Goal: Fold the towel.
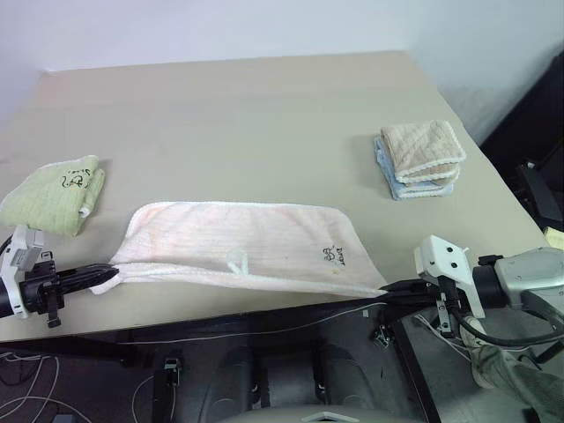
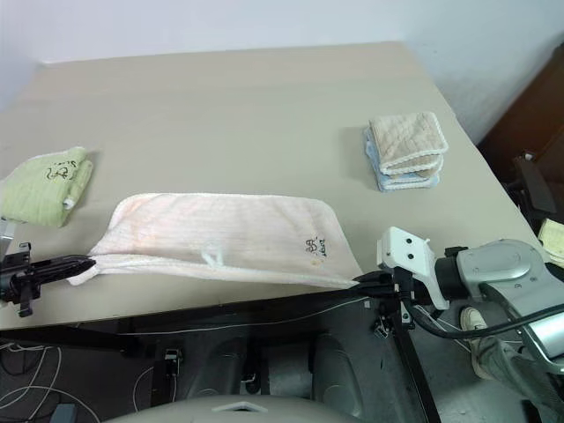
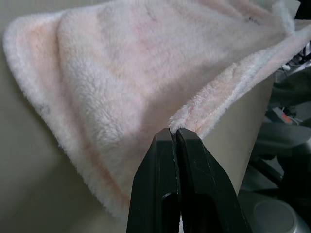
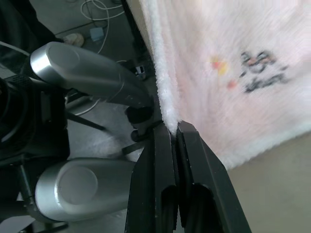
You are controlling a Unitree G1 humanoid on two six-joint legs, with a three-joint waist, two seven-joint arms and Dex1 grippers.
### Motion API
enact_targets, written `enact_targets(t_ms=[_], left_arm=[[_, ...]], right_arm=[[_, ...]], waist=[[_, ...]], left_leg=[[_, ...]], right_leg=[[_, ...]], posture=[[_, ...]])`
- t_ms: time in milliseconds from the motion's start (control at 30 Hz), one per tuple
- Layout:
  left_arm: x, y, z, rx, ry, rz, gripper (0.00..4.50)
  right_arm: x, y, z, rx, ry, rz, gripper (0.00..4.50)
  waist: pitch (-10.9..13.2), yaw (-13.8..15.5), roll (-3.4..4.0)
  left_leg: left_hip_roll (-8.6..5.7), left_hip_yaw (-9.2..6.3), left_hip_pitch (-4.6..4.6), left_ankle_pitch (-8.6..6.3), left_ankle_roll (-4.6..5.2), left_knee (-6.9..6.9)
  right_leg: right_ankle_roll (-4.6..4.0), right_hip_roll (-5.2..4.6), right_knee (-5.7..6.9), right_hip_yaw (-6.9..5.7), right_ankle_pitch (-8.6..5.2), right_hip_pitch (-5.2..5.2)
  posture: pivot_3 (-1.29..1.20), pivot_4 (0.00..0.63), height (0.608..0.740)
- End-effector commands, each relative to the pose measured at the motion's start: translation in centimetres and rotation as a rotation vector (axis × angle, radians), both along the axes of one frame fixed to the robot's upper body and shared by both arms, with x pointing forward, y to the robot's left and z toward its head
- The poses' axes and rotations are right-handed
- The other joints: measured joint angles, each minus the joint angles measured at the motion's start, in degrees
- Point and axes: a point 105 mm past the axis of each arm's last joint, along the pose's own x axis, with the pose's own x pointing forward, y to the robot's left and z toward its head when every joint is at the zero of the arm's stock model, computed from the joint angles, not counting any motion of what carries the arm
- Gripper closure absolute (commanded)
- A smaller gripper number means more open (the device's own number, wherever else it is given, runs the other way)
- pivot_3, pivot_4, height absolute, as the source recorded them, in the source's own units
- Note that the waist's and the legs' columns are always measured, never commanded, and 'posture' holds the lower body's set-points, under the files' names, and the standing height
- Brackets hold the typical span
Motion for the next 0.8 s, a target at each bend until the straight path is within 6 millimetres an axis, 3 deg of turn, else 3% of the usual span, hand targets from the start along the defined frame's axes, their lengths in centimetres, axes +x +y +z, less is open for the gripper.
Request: enact_targets(t_ms=[33,333,567,800], left_arm=[[1.1,-0.3,1.0,-0.004,-0.051,0.015,4.47],[4.4,-0.6,2.7,-0.037,-0.105,0.025,4.47],[8.4,0.0,3.3,-0.038,-0.149,0.107,4.47],[10.0,-0.2,2.9,-0.022,-0.135,0.110,4.47]], right_arm=[[1.6,-0.4,1.3,0.024,-0.069,-0.037,4.50],[5.0,-0.4,2.6,0.078,-0.140,-0.070,4.50],[7.9,0.2,2.0,0.105,-0.189,-0.084,4.50],[10.8,1.2,2.6,0.156,-0.242,-0.124,4.50]], waist=[[0.0,0.0,0.00],[0.0,0.1,-0.01],[0.0,0.2,-0.02],[0.0,0.2,-0.04]], left_leg=[[0.00,0.00,0.00,0.00,0.00,0.00],[-0.02,0.07,-0.09,0.02,0.02,-0.01],[-0.02,0.08,-0.13,0.10,0.17,0.19],[-0.02,0.13,-0.22,0.11,0.26,0.45]], right_leg=[[-0.01,0.00,0.00,0.00,0.00,-0.05],[0.00,0.01,0.00,-0.03,0.01,-0.05],[0.04,0.10,0.11,-0.15,0.03,-0.02],[0.27,0.41,0.31,-0.20,0.16,-0.01]], posture=[[0.00,0.150,0.740],[0.00,0.150,0.740],[0.00,0.150,0.740],[0.00,0.150,0.740]])
